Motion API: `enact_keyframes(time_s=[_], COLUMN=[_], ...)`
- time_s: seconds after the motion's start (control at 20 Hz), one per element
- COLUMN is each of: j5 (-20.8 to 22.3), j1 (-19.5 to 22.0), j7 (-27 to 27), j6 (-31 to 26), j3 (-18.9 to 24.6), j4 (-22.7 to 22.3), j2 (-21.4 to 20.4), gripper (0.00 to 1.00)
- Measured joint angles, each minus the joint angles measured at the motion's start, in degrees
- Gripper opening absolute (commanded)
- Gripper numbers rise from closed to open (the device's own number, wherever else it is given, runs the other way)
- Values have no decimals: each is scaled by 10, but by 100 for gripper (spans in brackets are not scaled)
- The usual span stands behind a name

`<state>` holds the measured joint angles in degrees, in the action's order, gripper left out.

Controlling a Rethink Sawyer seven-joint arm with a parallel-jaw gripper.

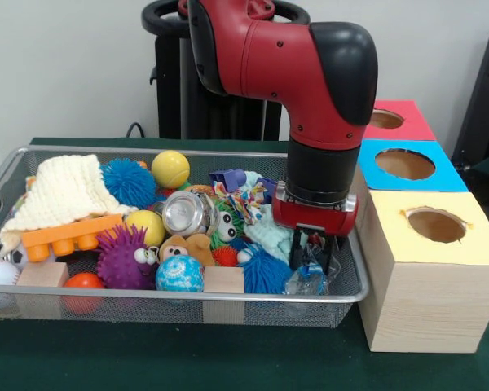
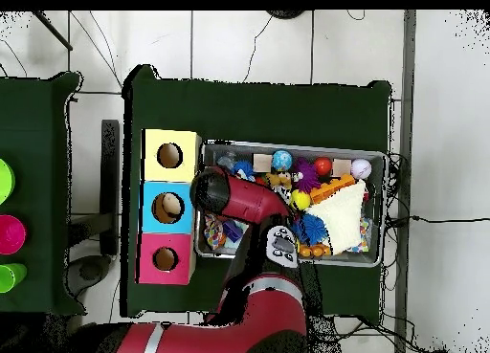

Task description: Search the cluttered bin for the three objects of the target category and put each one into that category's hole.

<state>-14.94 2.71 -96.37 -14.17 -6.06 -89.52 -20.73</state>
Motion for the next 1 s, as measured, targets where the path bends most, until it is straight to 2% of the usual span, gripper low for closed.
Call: enact_keyframes(time_s=[0.8, 1.0], j5=[0, 0], j1=[-2, -8], j7=[0, 0], j6=[-3, -39], j3=[-1, -6], j4=[-1, -2], j2=[-2, -25], gripper=[0, 0])
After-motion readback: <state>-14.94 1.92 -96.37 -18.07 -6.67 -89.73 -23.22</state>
